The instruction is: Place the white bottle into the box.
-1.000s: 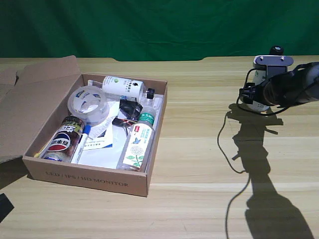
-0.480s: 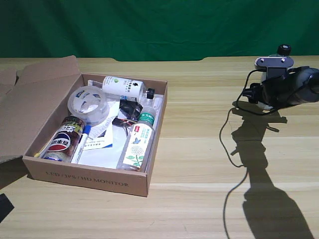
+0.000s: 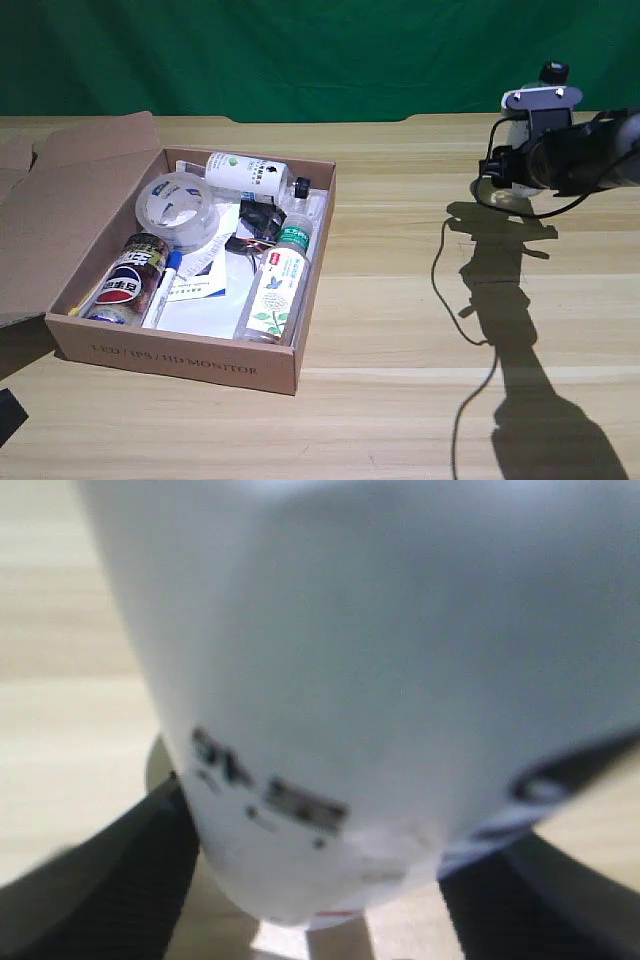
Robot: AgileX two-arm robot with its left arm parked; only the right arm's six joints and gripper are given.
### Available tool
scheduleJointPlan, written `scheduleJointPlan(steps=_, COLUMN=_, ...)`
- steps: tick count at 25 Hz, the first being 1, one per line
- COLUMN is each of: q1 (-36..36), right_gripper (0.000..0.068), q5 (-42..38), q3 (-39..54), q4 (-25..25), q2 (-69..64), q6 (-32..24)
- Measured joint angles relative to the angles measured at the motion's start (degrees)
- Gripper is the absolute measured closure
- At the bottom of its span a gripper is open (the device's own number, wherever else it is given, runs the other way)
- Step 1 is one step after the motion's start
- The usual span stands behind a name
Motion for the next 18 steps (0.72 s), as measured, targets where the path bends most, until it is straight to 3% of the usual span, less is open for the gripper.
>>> scheduleJointPlan(steps=4, q1=1.59, right_gripper=0.0155, q5=-5.95, q3=0.52, q4=-0.05, q2=-6.23, q6=-0.64)
scheduleJointPlan(steps=7, q1=5.15, right_gripper=0.0155, q5=-16.11, q3=1.00, q4=-0.51, q2=-10.93, q6=-0.68)
scheduleJointPlan(steps=12, q1=17.34, right_gripper=0.0155, q5=-31.44, q3=1.07, q4=-1.65, q2=-15.35, q6=5.15)
scheduleJointPlan(steps=18, q1=32.05, right_gripper=0.0155, q5=-34.68, q3=1.07, q4=-2.18, q2=-13.63, q6=9.75)
